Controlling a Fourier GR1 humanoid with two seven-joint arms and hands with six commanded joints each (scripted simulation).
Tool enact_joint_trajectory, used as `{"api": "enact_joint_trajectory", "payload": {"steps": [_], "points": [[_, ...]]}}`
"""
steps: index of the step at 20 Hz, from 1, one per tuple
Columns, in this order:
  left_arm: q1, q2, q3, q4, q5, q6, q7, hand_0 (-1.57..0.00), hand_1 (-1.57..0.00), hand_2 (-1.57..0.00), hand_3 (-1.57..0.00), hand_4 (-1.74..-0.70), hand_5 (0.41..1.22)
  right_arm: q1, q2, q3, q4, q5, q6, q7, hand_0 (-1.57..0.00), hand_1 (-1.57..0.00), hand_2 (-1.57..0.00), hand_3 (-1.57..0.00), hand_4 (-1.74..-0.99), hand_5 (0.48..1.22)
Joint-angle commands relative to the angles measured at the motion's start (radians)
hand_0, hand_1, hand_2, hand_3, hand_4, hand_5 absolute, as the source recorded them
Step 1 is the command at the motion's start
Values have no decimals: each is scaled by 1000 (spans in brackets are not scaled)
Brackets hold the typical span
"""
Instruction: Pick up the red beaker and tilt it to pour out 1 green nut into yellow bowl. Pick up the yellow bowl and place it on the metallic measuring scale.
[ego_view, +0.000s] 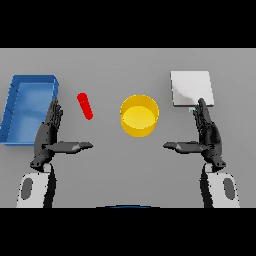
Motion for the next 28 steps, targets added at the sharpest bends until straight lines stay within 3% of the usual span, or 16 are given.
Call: {"api": "enact_joint_trajectory", "payload": {"steps": [1, 6, 8, 9, 11, 15, 19, 23, 26, 28], "points": [[3, -1, -2, -2, -1, 1, -2, 1, 1, 1, 1, -1141, 660, -2, -1, -2, 1, -1, -1, 1, 1, 1, 1, 1, -1071, 578], [30, -14, -23, -32, -12, 5, 1, 1, 1, 1, 1, -1141, 660, -16, -12, -16, 20, -10, 4, -3, 1, 1, 1, 1, -1071, 578], [122, 35, -97, -145, -103, -12, -40, 1, 1, 1, 1, -1143, 660, 32, -72, 59, -51, 168, -42, -115, 1, 1, 1, 1, -1072, 577], [140, 45, -115, -185, -121, -15, -21, 1, 1, 1, 1, -1144, 660, 48, -83, 79, -71, 215, -56, -122, 1, 1, 1, 1, -1066, 576], [153, 59, -137, -227, -148, -18, 31, 1, 1, 1, 1, -1138, 660, 62, -88, 104, -96, 259, -63, -109, 1, 1, 1, 1, -1071, 581], [145, 61, -149, -220, -157, -27, 82, 1, 1, 1, 1, -1137, 650, 65, -92, 106, -120, 235, -37, -92, 1, 1, 1, 1, -1131, 607], [41, 53, -117, -92, -150, -21, 111, 1, 1, 1, 1, -1145, 643, 60, -87, 100, -113, 189, -2, -87, 1, 1, 1, 1, -1189, 626], [-68, 58, -77, 73, -147, -24, 52, 1, 1, 1, 1, -1178, 648, 65, -91, 92, -113, 170, 11, -104, 1, 1, 1, 1, -1219, 626], [-163, 68, -49, 185, -143, -30, 35, 1, 1, 1, 1, -1178, 637, 48, -80, 97, -103, 177, 3, -82, 1, 1, 1, 1, -1229, 626], [-200, 63, -49, 223, -151, -28, 7, 1, 1, 1, 1, -1183, 637, 65, -88, 92, -102, 170, 12, -113, 1, 1, 1, 1, -1227, 625]]}}
